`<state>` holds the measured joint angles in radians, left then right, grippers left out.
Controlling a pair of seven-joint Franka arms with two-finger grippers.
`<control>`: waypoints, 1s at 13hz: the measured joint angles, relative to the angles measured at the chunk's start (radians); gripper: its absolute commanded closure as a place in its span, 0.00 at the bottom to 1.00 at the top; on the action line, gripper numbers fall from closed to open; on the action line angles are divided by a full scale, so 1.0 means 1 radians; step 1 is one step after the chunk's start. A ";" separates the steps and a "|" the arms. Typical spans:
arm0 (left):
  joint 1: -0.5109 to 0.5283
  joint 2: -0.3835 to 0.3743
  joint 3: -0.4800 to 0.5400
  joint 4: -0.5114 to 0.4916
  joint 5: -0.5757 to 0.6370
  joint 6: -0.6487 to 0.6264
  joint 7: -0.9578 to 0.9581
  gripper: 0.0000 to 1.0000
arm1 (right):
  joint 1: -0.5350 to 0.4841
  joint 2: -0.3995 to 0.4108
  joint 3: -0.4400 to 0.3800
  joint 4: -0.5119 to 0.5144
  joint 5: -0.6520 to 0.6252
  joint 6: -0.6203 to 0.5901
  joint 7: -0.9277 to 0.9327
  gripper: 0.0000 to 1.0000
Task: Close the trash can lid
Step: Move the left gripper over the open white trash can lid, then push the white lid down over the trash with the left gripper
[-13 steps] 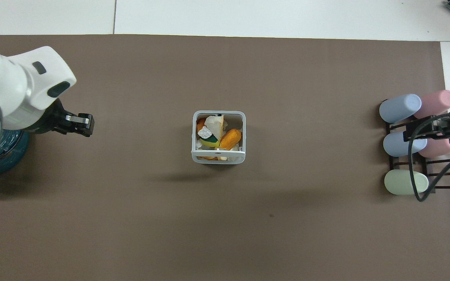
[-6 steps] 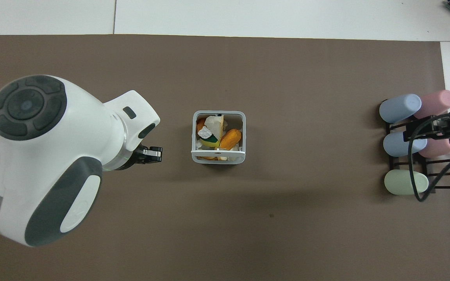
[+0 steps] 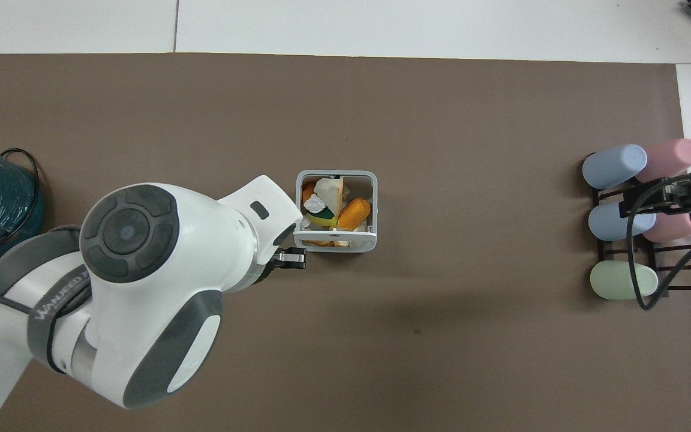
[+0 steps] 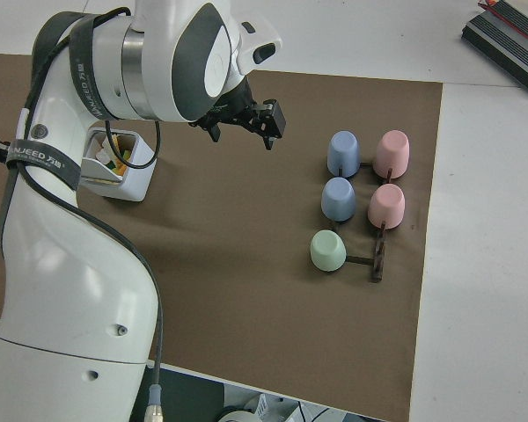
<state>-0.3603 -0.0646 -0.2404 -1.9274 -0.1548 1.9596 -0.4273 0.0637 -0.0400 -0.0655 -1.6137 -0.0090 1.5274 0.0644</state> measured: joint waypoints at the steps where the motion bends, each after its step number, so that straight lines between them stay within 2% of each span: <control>1: -0.014 0.005 0.000 -0.007 -0.001 0.033 -0.008 1.00 | 0.000 0.000 0.000 0.000 0.000 0.000 0.000 0.00; 9: -0.030 0.117 0.001 -0.016 -0.044 0.288 -0.014 1.00 | 0.000 0.000 0.000 0.000 0.000 0.000 0.000 0.00; 13: -0.030 0.147 0.004 -0.016 -0.072 0.397 -0.043 1.00 | 0.000 0.000 0.000 0.000 0.000 0.000 0.000 0.00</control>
<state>-0.3904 0.0825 -0.2366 -1.9435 -0.2270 2.3567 -0.4699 0.0637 -0.0400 -0.0655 -1.6137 -0.0090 1.5274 0.0644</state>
